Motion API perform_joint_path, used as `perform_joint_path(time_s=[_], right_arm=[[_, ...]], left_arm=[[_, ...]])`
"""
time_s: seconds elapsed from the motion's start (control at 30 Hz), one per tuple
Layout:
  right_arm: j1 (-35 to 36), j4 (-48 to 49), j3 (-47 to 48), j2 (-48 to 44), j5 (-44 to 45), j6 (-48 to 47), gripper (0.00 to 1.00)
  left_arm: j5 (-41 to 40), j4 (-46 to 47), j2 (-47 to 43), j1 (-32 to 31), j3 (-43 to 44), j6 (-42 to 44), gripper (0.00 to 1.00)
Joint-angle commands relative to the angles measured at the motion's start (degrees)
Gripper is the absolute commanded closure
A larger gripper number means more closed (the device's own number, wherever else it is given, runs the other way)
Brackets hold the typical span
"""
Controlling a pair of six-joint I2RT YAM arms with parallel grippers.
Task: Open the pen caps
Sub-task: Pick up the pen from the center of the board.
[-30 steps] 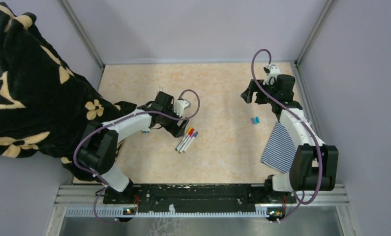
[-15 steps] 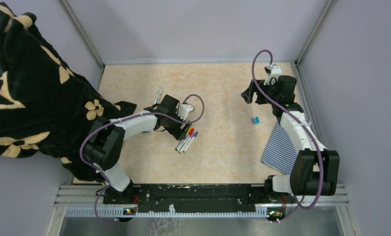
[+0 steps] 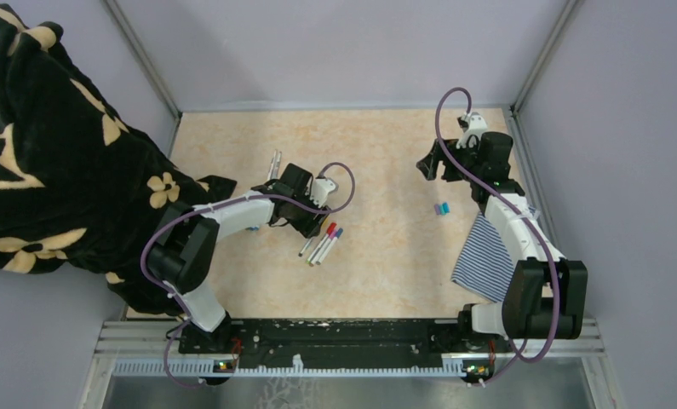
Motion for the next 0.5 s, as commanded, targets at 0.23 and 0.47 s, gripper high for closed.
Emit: perform_joint_path(time_s=[0.23,0.47], right_arm=[[0.07,2.87,0.16,-2.09,-0.78,-0.02,0.17],[0.03,2.96,0.14,-2.00,-0.79,-0.04,0.17]], left_arm=[[1.22,-2.32,2.98,-0.95,-0.43,0.78,0.34],[-2.39,-2.48,4.70,-2.93,-0.93,1.72,0.36]])
